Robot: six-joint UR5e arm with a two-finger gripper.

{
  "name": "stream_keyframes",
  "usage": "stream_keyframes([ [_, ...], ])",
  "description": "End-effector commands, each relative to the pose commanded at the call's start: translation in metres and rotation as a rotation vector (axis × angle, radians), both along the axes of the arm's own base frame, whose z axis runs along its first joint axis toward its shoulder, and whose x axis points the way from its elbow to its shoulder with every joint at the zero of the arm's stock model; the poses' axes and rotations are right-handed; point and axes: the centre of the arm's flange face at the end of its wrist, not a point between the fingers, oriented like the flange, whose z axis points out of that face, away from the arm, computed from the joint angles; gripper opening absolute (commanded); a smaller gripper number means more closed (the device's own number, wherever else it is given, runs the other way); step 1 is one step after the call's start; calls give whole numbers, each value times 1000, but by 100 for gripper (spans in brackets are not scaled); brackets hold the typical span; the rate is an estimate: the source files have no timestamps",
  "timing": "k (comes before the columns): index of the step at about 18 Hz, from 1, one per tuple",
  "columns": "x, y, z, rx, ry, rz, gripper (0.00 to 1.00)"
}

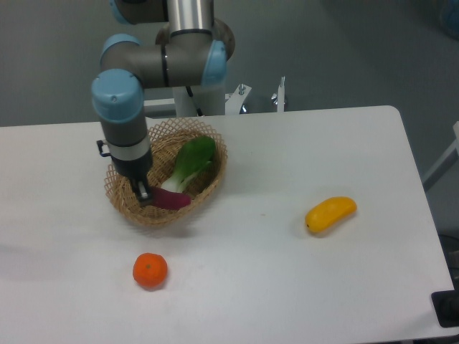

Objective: Pick up the sweet potato from the basket
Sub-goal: 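Lift the sweet potato out of the basket toward the yellow mango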

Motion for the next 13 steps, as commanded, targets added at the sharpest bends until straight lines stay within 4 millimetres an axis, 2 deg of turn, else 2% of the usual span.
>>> stream_keyframes([
  [4,-61,-15,9,14,16,91,37],
  [8,-119,-34,-2,6,8,189,36],
  [13,-185,-45,-7,-5,24,280,36],
])
